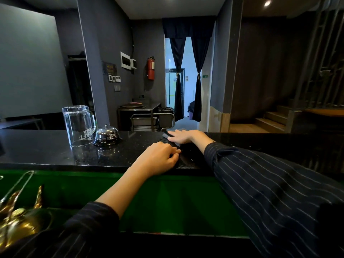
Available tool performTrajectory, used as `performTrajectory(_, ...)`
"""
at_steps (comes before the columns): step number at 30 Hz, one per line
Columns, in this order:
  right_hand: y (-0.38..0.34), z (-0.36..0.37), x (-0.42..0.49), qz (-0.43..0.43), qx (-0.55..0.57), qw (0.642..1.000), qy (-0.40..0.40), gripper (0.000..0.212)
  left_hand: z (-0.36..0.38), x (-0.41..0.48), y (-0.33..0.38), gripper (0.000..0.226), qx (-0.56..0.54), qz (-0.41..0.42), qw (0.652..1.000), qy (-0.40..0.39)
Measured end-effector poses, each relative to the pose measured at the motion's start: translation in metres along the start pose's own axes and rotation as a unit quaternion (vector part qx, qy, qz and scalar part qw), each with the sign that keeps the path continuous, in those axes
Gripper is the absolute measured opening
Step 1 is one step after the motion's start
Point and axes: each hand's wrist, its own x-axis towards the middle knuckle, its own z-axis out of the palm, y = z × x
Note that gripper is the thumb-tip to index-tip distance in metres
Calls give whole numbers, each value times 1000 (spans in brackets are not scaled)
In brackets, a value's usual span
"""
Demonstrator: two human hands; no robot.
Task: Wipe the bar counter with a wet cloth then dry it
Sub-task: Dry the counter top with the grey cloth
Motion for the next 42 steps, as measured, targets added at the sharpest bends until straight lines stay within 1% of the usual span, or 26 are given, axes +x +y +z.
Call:
performTrajectory(2, -15, 5, -9, -33, -2, 999, 9, 60, -1, -4, 0, 39, 17, 1, 1000, 10)
performTrajectory(5, -26, 12, -37, -67, 16, 998, 13, 57, -4, -17, 4, 55, 14, 22, 999, 46)
performTrajectory(7, -30, 16, -58, -97, 21, 995, 22, 56, -4, -28, 5, 48, -28, 39, 995, 91)
performTrajectory(8, -31, 17, -69, -117, 22, 993, 24, 54, -4, -32, 5, 44, -65, 35, 989, 127)
performTrajectory(10, -31, 21, -86, -149, 36, 988, 25, 49, -10, -37, 6, 41, -131, -11, 974, 187)
performTrajectory(11, -29, 23, -94, -156, 46, 986, 25, 47, -14, -37, 5, 42, -139, -41, 972, 186)
performTrajectory(12, -27, 26, -101, -161, 58, 985, 23, 47, -18, -34, 3, 46, -128, -61, 977, 158)
performTrajectory(15, -18, 32, -123, -192, 100, 976, 25, 48, -26, -32, -10, 64, -79, -80, 994, 6)
performTrajectory(16, -14, 34, -129, -192, 117, 974, 27, 47, -25, -33, -16, 62, -67, -78, 994, -24)
performTrajectory(18, -7, 35, -132, -181, 139, 973, 30, 45, -19, -40, -27, 51, -49, -76, 995, -44)
performTrajectory(21, -2, 32, -119, -164, 139, 975, 56, 43, -15, -51, -36, 42, -58, -78, 994, -49)
performTrajectory(22, -3, 30, -113, -140, 131, 979, 75, 45, -13, -52, -37, 42, -68, -77, 994, -48)
performTrajectory(24, -7, 26, -98, -82, 106, 986, 98, 49, -14, -51, -37, 47, -110, -85, 990, -29)
performTrajectory(26, -16, 23, -87, -54, 71, 991, 101, 51, -16, -47, -35, 41, -173, -104, 980, 3)
performTrajectory(27, -23, 22, -81, -55, 55, 992, 100, 51, -17, -47, -35, 38, -202, -117, 972, 15)
performTrajectory(28, -32, 20, -80, -61, 45, 992, 98, 51, -18, -46, -35, 40, -230, -129, 964, 30)
performTrajectory(30, -48, 24, -78, -86, 44, 991, 88, 50, -19, -49, -37, 52, -274, -152, 947, 71)
performTrajectory(32, -59, 29, -83, -120, 60, 988, 83, 48, -21, -52, -36, 47, -305, -174, 927, 130)
performTrajectory(34, -62, 32, -98, -148, 86, 983, 70, 46, -24, -54, -37, 41, -368, -198, 889, 187)
performTrajectory(35, -60, 32, -106, -158, 102, 980, 59, 45, -26, -55, -38, 40, -387, -205, 877, 197)
performTrajectory(36, -57, 33, -114, -167, 116, 978, 47, 44, -28, -55, -38, 42, -391, -205, 877, 190)
performTrajectory(39, -48, 34, -128, -178, 163, 970, 31, 42, -28, -55, -36, 52, -366, -162, 910, 107)
performTrajectory(40, -48, 34, -127, -166, 170, 971, 34, 43, -27, -57, -35, 54, -355, -151, 918, 87)
performTrajectory(42, -53, 35, -123, -126, 167, 977, 46, 46, -25, -57, -36, 58, -331, -143, 930, 75)
